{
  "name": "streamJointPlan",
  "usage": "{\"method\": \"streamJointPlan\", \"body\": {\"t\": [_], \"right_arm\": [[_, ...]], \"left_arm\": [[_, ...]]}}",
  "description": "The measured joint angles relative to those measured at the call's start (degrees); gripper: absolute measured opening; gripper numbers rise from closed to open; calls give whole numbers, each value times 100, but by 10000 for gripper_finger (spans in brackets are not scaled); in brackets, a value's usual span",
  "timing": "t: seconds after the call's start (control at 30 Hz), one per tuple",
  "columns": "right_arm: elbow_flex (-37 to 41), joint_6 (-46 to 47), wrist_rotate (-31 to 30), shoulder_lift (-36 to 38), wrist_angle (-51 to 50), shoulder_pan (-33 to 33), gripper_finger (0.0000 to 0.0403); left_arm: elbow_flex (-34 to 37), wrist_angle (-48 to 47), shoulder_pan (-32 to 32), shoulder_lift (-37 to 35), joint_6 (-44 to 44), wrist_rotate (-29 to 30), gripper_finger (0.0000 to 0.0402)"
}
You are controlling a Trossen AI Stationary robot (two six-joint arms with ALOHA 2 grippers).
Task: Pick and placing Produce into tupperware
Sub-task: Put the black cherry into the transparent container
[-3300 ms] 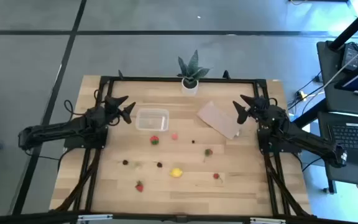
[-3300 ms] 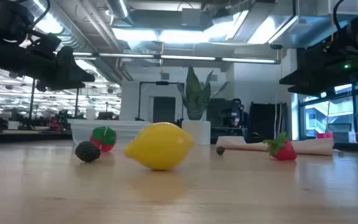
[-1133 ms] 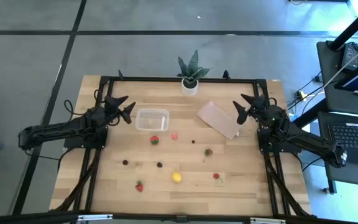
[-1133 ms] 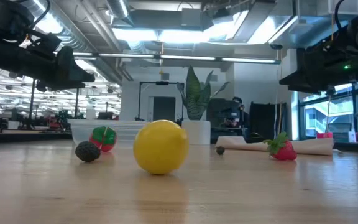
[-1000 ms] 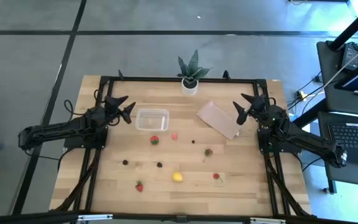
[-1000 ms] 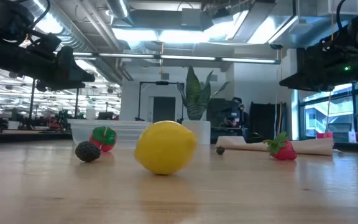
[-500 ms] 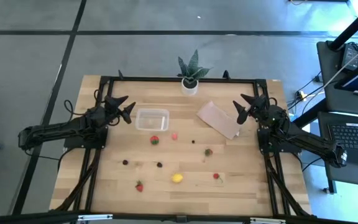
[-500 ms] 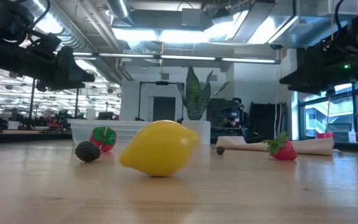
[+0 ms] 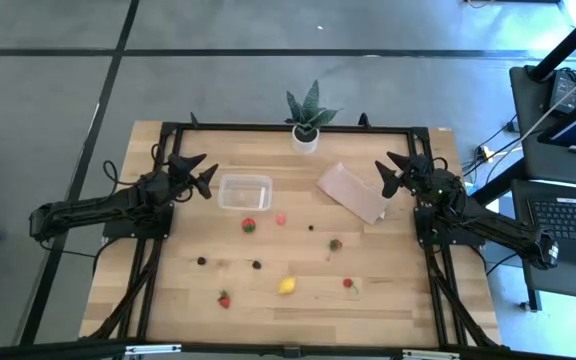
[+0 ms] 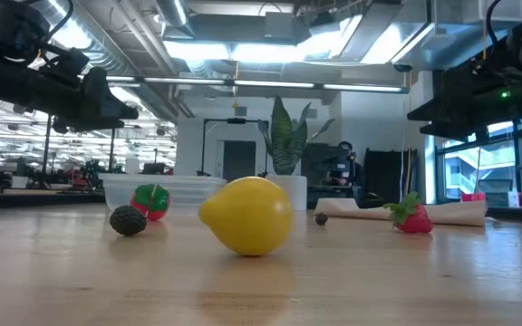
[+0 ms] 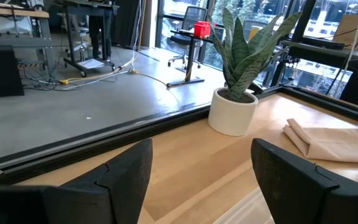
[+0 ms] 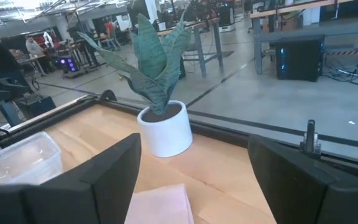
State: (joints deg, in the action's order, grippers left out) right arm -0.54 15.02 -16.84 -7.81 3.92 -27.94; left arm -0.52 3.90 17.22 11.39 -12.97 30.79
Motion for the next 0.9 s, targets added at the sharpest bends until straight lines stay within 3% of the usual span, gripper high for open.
{"method": "streamJointPlan", "body": {"t": [0.6,0.9], "right_arm": [[0,131,0,0,-4,-2,297],[0,132,-2,0,-10,-2,297]], "left_arm": [[1,21,-1,0,-46,144,263],[1,504,-1,-1,-190,152,263]]}}
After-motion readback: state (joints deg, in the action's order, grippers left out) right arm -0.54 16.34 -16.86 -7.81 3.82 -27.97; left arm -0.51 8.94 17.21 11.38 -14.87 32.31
